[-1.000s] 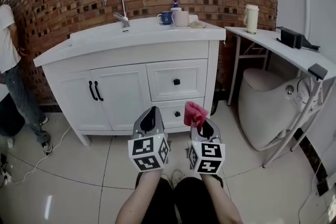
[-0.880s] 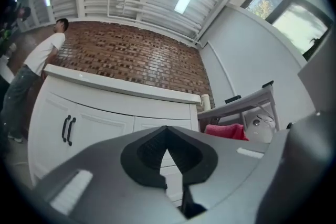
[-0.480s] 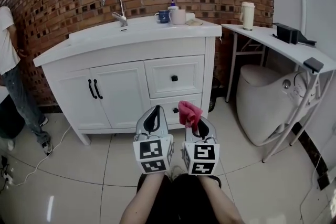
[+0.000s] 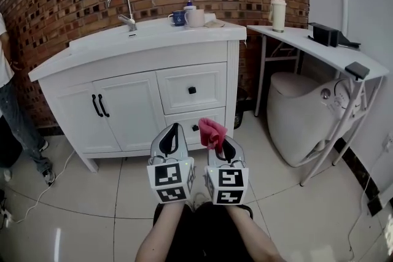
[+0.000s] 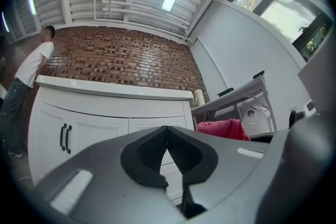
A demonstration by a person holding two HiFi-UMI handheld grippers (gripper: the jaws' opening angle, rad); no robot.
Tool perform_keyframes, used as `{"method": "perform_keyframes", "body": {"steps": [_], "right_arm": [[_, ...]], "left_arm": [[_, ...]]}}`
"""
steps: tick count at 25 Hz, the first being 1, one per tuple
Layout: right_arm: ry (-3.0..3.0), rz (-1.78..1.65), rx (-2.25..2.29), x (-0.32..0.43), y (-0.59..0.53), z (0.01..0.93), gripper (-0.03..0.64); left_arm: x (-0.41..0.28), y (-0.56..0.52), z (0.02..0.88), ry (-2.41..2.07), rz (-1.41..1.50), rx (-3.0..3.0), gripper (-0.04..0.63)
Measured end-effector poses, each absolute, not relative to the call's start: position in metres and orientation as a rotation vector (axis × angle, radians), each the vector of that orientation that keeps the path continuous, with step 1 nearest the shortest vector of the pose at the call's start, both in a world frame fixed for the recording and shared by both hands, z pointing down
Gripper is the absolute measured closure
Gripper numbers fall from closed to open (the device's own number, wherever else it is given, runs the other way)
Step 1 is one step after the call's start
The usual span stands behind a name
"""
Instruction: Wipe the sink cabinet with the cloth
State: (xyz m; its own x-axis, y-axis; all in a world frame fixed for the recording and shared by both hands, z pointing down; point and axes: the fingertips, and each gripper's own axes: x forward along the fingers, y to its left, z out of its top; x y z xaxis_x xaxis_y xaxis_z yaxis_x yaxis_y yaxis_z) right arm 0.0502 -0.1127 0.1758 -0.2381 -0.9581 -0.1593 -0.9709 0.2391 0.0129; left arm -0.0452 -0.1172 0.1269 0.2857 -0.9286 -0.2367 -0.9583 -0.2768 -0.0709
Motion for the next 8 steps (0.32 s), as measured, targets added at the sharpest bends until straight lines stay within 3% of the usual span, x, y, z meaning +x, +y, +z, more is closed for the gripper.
{"method": "perform_keyframes", "body": {"steps": [8], "right_arm": [[2.368, 0.160, -1.873, 0.0574, -0.1129, 0.1793, 0.557]], "left_arm": [[-0.0434, -0.1163, 0.1264, 1.752, 0.234, -2.356, 0.591]]}}
